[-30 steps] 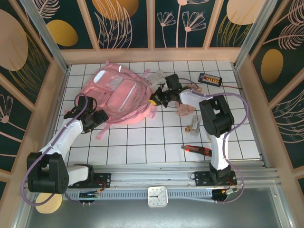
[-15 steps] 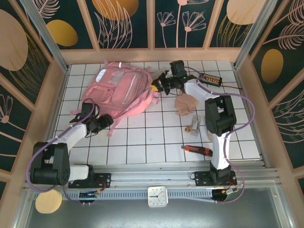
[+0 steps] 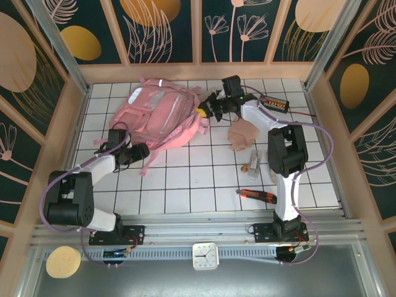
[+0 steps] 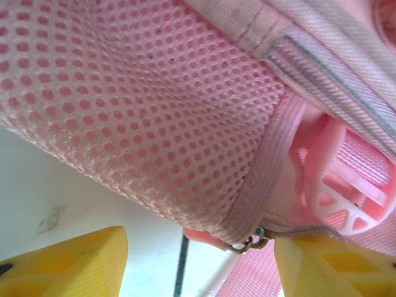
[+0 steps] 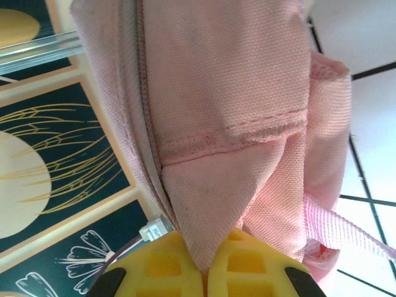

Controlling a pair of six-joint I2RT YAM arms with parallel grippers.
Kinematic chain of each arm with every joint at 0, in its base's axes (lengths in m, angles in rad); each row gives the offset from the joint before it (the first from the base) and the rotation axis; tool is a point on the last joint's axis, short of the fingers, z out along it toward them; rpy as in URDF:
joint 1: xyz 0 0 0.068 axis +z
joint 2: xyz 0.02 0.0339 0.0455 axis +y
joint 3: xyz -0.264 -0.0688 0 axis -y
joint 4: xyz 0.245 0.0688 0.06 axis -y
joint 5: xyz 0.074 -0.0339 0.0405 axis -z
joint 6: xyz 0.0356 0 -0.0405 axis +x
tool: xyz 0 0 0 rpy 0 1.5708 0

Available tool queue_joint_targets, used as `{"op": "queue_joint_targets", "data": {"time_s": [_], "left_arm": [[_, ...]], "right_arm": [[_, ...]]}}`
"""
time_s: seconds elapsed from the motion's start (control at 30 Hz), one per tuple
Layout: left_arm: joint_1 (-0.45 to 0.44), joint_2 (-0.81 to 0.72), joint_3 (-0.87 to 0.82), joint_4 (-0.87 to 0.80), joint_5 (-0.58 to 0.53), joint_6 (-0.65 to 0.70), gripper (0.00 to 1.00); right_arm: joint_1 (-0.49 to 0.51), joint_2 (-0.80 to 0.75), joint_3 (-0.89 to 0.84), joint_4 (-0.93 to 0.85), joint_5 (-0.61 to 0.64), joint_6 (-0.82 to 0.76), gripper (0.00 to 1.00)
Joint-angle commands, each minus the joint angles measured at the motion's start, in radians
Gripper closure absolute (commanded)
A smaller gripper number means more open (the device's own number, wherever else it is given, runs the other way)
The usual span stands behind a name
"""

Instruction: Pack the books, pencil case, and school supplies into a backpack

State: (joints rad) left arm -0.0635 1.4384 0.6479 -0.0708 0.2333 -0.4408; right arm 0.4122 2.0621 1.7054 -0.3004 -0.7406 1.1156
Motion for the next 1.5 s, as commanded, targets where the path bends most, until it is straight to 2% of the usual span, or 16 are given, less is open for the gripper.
{"op": "queue_joint_targets", "data": {"time_s": [0.0, 0.17, 0.23, 0.43, 0.77, 0.87, 0.97, 1.07, 1.17, 1.47], "left_arm": [[0.011, -0.093, 0.005, 0.116, 0.096, 0.019, 0.36], [0.034, -0.214, -0.032, 0.149, 0.23, -0.04, 0.34], [0.062, -0.227, -0.06, 0.198, 0.33, -0.076, 0.35], [0.114, -0.268, -0.095, 0.188, 0.371, -0.049, 0.42], [0.137, -0.106, -0.092, 0.371, 0.494, -0.1, 0.46], [0.146, -0.078, -0.067, 0.302, 0.458, -0.038, 0.47], [0.17, -0.096, -0.069, 0.271, 0.405, -0.017, 0.42], [0.19, -0.103, -0.072, 0.253, 0.36, -0.01, 0.41], [0.202, -0.074, -0.055, 0.243, 0.36, 0.014, 0.43], [0.196, 0.003, 0.119, 0.021, 0.302, 0.246, 0.52]], "right_arm": [[-0.004, -0.017, 0.156, 0.025, -0.047, 0.055, 1.0], [0.0, 0.038, 0.363, -0.036, -0.04, 0.087, 1.0], [0.005, 0.062, 0.435, -0.048, -0.042, 0.111, 1.0], [0.013, 0.118, 0.58, -0.055, -0.047, 0.186, 1.0], [0.039, 0.119, 0.608, -0.032, -0.042, 0.245, 1.0], [0.036, 0.116, 0.608, -0.031, -0.037, 0.25, 1.0], [0.034, 0.116, 0.608, -0.023, -0.034, 0.256, 1.0], [0.035, 0.113, 0.605, -0.021, -0.034, 0.257, 1.0], [0.035, 0.105, 0.592, -0.013, -0.029, 0.261, 1.0], [0.038, 0.106, 0.573, 0.006, -0.029, 0.275, 1.0]]}}
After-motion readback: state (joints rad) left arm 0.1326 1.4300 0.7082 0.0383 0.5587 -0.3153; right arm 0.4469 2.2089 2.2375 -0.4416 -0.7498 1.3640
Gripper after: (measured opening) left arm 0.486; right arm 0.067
